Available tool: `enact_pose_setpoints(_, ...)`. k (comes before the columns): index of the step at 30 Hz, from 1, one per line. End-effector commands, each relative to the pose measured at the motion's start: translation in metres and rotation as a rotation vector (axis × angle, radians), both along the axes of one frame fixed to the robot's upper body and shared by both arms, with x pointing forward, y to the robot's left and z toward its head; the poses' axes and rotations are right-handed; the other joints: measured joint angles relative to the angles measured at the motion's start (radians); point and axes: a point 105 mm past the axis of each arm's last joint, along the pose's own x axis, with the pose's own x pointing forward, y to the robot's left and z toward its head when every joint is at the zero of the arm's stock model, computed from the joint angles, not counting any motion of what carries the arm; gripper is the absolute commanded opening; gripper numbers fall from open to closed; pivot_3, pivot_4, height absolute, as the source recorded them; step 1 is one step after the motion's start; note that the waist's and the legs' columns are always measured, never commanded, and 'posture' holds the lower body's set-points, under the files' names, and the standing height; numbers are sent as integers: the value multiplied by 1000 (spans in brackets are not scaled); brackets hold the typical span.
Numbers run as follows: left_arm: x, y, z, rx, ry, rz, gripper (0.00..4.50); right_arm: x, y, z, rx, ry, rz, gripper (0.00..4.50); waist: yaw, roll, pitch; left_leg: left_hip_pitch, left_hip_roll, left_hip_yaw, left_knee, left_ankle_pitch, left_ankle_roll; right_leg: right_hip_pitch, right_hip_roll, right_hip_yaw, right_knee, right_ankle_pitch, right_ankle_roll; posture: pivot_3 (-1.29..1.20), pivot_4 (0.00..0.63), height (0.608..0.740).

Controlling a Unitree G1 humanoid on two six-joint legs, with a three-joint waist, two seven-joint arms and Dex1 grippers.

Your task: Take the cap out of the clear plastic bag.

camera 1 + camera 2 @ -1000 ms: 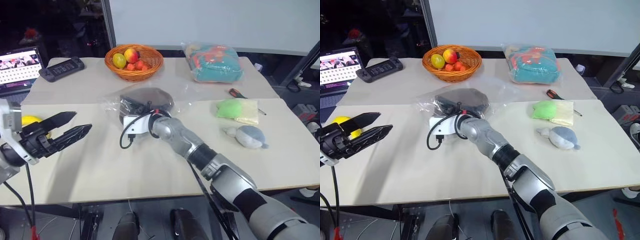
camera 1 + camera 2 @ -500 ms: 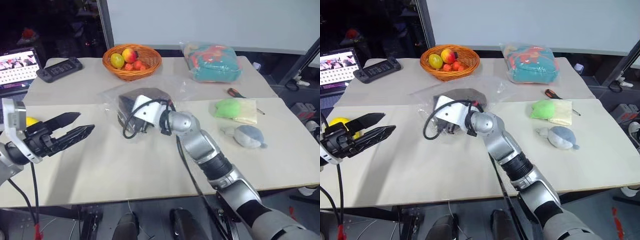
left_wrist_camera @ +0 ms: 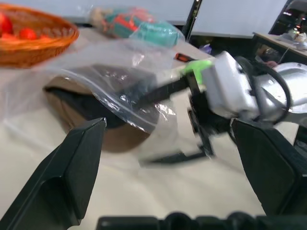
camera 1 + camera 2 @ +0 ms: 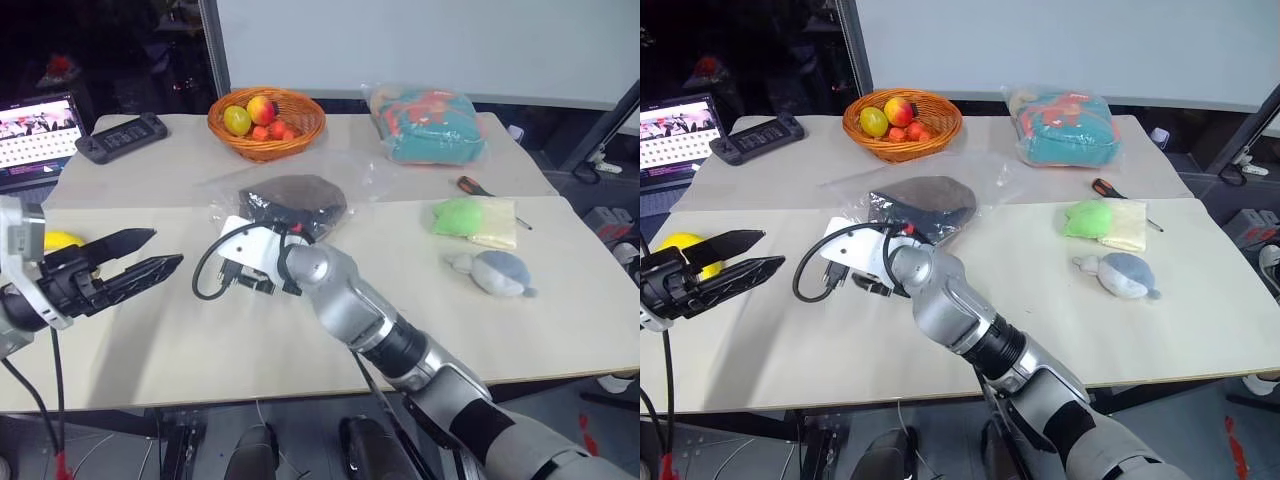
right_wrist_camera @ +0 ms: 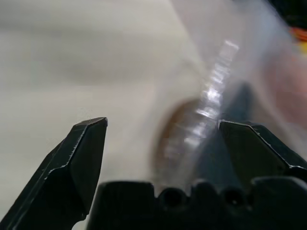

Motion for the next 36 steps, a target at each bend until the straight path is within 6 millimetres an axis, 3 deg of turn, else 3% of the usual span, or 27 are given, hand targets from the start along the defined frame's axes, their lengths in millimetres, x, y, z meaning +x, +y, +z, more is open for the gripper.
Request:
enact_pose_setpoints(1, -8, -3, 11, 18, -43, -8, 4500, 12, 0, 11, -74, -217, -70, 4450, 0, 0, 0, 0, 0, 0, 0, 0, 0, -1, 0, 0, 0, 1, 0, 0, 150, 740)
enact_pose_setpoints(6, -10, 0, 12, 20, -37, 3, 4500, 25, -12, 5, -174, -359, -176, 4450, 0, 0, 0, -5, 0, 0, 0, 1, 2, -5, 0, 0, 0, 5, 0, 0, 150, 740)
enact_pose_setpoints(11, -8, -1, 13, 21, -41, -1, 4500, 28, -19, 0, -195, -347, -169, 4450, -1, 0, 0, -6, 0, 0, 0, 1, 2, -5, 0, 0, 0, 6, 2, 0, 150, 740)
enact_pose_setpoints(17, -2, -6, 13, 15, -44, -18, 4500, 30, -32, 11, -57, -208, -62, 2802, 1, 0, 0, -6, 0, 0, 1, 1, 2, -4, 0, 0, 0, 5, 8, 0, 150, 740)
enact_pose_setpoints(21, 6, -13, 8, -9, -44, -28, 4500, 31, -53, 40, 78, -159, -46, 1263, 2, 0, 0, -6, 0, 0, 2, 1, 2, -4, 0, 0, 0, 5, 9, 0, 150, 740)
enact_pose_setpoints(25, 18, -20, 3, -47, -45, -10, 4500, 31, -70, 55, 133, -166, -66, 34, 2, -1, 0, -6, 0, 0, 2, 1, 2, -4, 1, 0, 0, 6, 9, 0, 150, 740)
enact_pose_setpoints(30, 38, -32, -1, -124, -54, 34, 4500, 32, -80, 58, 124, -212, -97, 10, 1, -1, -1, -6, -1, 0, 2, 1, 2, -3, 1, 1, 0, 8, 7, 0, 150, 740)
enact_pose_setpoints(36, 42, -44, -6, -158, -44, 34, 4500, 29, -83, 60, 194, -204, -115, 10, 0, -1, -1, -6, -1, 0, 2, 1, 2, -3, 2, 2, 0, 9, 6, 0, 150, 740)
